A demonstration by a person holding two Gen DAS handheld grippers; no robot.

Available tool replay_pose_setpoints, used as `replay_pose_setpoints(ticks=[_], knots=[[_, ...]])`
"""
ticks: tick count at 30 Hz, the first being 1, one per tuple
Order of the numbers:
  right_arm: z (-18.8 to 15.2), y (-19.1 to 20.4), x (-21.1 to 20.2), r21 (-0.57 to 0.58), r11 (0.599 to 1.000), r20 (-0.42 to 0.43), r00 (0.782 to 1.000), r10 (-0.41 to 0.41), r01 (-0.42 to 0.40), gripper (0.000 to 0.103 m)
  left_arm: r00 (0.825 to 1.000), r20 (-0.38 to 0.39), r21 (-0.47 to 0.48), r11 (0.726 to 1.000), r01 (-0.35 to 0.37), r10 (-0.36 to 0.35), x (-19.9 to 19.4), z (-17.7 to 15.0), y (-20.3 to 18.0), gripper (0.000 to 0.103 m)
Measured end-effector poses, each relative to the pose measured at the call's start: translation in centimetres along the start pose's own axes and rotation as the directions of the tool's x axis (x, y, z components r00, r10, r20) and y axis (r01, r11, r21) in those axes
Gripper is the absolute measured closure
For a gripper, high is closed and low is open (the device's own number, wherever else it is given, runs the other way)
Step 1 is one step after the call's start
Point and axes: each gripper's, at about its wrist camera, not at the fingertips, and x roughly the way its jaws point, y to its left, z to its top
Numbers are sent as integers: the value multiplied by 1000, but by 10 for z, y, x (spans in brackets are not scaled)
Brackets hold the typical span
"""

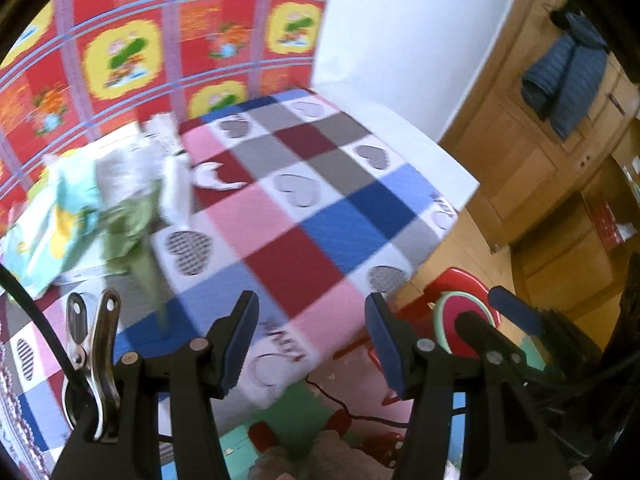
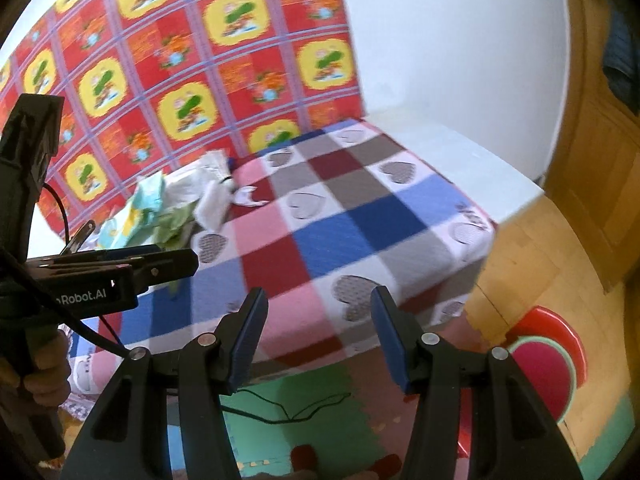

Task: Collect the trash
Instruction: 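Move both open tools back from the bucket to the bed, then grasp the blue wet-wipe pack with the right tool while the left tool grasps another pack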

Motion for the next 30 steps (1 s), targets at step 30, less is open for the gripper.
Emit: replay_pose_setpoints(ticks=[30], knots=[[58, 171, 92, -221, 938, -114, 962, 249, -269, 48, 975, 18, -366, 909, -201, 223, -61, -26, 225, 44]])
